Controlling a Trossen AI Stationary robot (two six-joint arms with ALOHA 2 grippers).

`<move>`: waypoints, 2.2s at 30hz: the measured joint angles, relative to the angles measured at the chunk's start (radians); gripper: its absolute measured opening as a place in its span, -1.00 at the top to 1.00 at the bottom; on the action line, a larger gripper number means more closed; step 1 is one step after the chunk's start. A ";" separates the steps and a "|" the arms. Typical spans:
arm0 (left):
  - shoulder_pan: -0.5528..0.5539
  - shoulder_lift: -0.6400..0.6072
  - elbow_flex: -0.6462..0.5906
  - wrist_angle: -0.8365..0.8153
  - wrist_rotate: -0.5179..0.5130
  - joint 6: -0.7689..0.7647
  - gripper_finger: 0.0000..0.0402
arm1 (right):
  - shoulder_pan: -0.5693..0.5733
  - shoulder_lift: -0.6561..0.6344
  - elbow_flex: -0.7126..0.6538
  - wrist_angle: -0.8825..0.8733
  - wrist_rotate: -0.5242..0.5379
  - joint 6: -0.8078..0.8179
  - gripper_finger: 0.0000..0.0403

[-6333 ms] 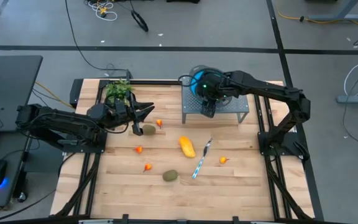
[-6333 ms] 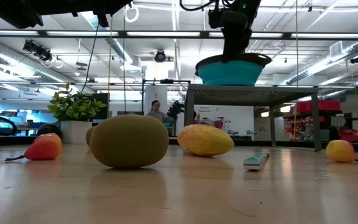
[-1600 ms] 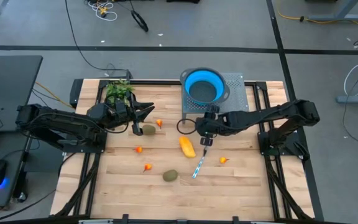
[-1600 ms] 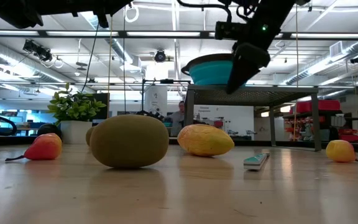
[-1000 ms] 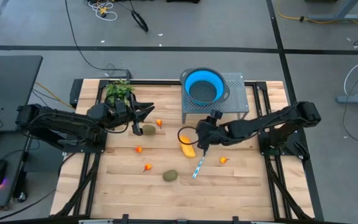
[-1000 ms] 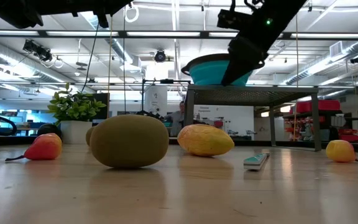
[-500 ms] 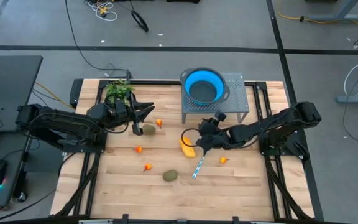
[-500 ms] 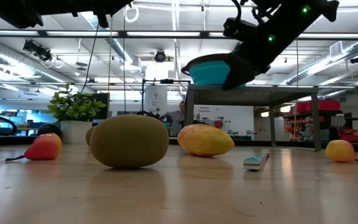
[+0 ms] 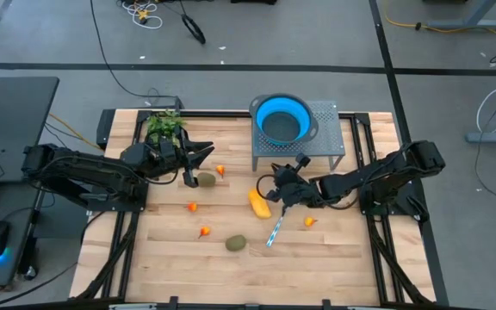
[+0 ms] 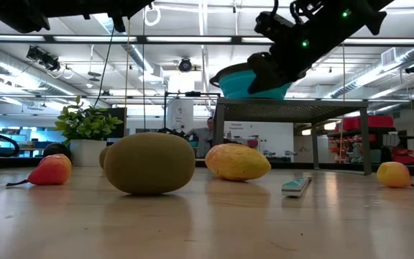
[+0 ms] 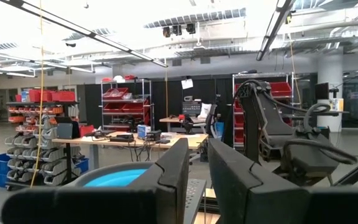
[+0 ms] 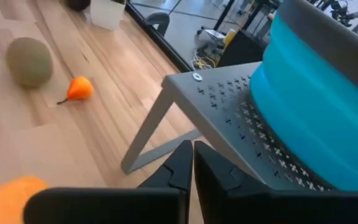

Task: Pick & Place Fruit
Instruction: Adjust the shelf, then put the mango into the blue strainer bowl on the shelf

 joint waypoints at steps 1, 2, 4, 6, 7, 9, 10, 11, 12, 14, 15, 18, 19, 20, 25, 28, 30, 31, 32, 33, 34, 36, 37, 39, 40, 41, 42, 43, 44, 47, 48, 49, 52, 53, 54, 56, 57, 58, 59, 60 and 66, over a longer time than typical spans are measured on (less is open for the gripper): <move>0.000 0.000 0.000 0.000 0.000 0.000 0.65 | -0.004 0.000 0.000 -0.001 0.000 0.000 0.91; 0.000 0.000 0.000 0.000 0.000 0.000 0.65 | -0.008 0.000 0.000 -0.001 0.000 0.000 0.92; 0.000 0.000 0.000 0.000 0.000 0.000 0.65 | -0.015 0.000 0.000 -0.004 0.000 0.000 0.95; 0.000 0.000 0.000 0.000 0.000 0.000 0.65 | -0.022 0.000 0.000 -0.004 -0.002 -0.001 0.97; 0.000 0.000 0.000 0.000 0.000 0.000 0.65 | -0.027 0.000 0.000 -0.004 -0.008 -0.001 0.98; 0.000 0.000 0.000 0.000 0.000 0.000 0.65 | -0.039 0.000 0.000 -0.003 -0.034 0.002 0.98; 0.000 0.000 0.000 0.000 0.000 0.000 0.65 | -0.044 0.000 0.000 -0.004 -0.047 0.004 0.98; 0.000 0.000 0.000 0.000 0.000 0.000 0.65 | -0.050 0.000 0.000 -0.004 -0.057 0.009 0.98; 0.000 0.000 0.000 0.000 0.000 0.000 0.65 | -0.056 0.000 0.000 -0.004 -0.063 0.012 0.99; 0.000 0.000 0.000 0.000 0.000 0.000 0.65 | -0.064 0.000 0.000 -0.008 -0.061 0.014 0.99; 0.000 0.000 0.000 0.000 0.000 0.000 0.65 | -0.068 0.000 0.000 -0.011 -0.056 0.014 0.99; 0.000 0.000 0.000 0.000 0.000 0.001 0.65 | -0.083 0.000 0.000 -0.012 -0.058 0.020 0.99; 0.000 0.000 0.000 0.000 0.000 0.003 0.65 | -0.088 0.000 0.000 -0.017 -0.064 0.026 0.99; 0.000 0.000 0.000 0.000 0.000 0.010 0.65 | -0.095 0.000 0.000 -0.020 -0.073 0.033 0.99; 0.000 0.000 0.000 0.000 0.000 0.014 0.65 | -0.119 0.002 0.000 -0.026 -0.136 0.041 0.99; 0.000 0.000 0.000 0.000 0.000 0.014 0.65 | -0.119 0.002 0.000 -0.026 -0.136 0.040 1.00; 0.000 0.000 0.000 0.000 0.000 0.014 0.65 | -0.119 0.002 0.000 -0.026 -0.128 0.039 1.00; 0.000 0.000 0.000 0.000 0.000 0.013 0.65 | -0.120 0.002 0.000 -0.026 -0.124 0.039 1.00; 0.000 0.000 0.000 0.000 0.000 0.013 0.65 | -0.120 0.002 0.000 -0.026 -0.118 0.039 1.00; 0.000 0.000 0.000 0.000 0.000 0.013 0.65 | -0.120 0.002 0.000 -0.026 -0.112 0.038 1.00; 0.000 0.000 0.000 0.000 0.000 0.012 0.65 | -0.123 0.002 0.000 -0.026 -0.113 0.038 1.00; 0.000 0.000 0.000 0.000 0.000 0.012 0.65 | -0.128 0.002 0.000 -0.026 -0.113 0.037 1.00; 0.000 0.000 0.000 0.000 0.000 0.012 0.65 | -0.132 0.002 0.000 -0.026 -0.115 0.038 1.00; 0.000 0.000 0.000 0.000 0.000 0.012 0.65 | -0.137 0.002 0.000 -0.026 -0.116 0.037 1.00; 0.000 0.000 0.000 0.000 0.000 0.012 0.65 | -0.140 0.002 0.000 -0.026 -0.116 0.037 1.00; 0.000 0.000 0.000 -0.001 0.000 0.012 0.65 | -0.145 0.002 0.000 -0.025 -0.117 0.037 1.00; 0.000 0.000 0.000 0.000 0.000 0.012 0.65 | -0.149 0.002 0.000 -0.025 -0.119 0.037 1.00; 0.000 0.000 0.000 0.000 0.000 0.012 0.65 | -0.153 0.002 0.000 -0.025 -0.120 0.038 1.00; 0.000 0.000 0.000 0.000 0.000 0.011 0.65 | -0.155 0.002 0.000 -0.025 -0.121 0.037 1.00; 0.000 0.000 0.000 -0.001 0.000 0.011 0.65 | -0.165 0.002 0.000 -0.026 -0.139 0.037 1.00; 0.000 0.000 0.000 0.000 0.000 0.011 0.65 | -0.166 0.002 0.000 -0.025 -0.140 0.037 1.00; 0.000 0.000 0.000 -0.001 0.000 0.012 0.65 | -0.169 0.002 0.000 -0.025 -0.141 0.037 1.00; 0.000 0.000 0.000 -0.001 0.000 0.012 0.65 | -0.170 0.002 0.000 -0.023 -0.145 0.027 1.00; 0.000 0.000 0.000 -0.001 0.000 0.012 0.65 | -0.171 0.002 0.000 -0.022 -0.147 0.019 1.00; 0.000 0.000 0.000 0.000 0.000 0.012 0.65 | -0.171 0.002 0.000 -0.019 -0.154 0.011 1.00; 0.000 0.000 0.000 -0.001 0.000 0.012 0.65 | -0.171 0.002 0.000 -0.012 -0.181 -0.005 1.00; 0.000 0.000 0.000 0.000 0.000 0.011 0.65 | -0.171 0.002 0.000 -0.011 -0.194 -0.012 1.00; 0.000 0.000 0.000 0.000 0.000 0.012 0.65 | -0.167 0.002 0.000 -0.011 -0.207 -0.020 1.00; 0.000 0.000 0.000 0.000 0.000 0.012 0.65 | -0.163 0.002 0.000 -0.012 -0.222 -0.029 1.00; 0.000 0.000 0.000 -0.001 0.000 0.011 0.65 | -0.155 0.002 0.000 -0.011 -0.237 -0.042 1.00; 0.000 0.000 0.000 0.000 0.000 0.011 0.65 | -0.086 0.000 0.000 0.009 -0.247 -0.136 1.00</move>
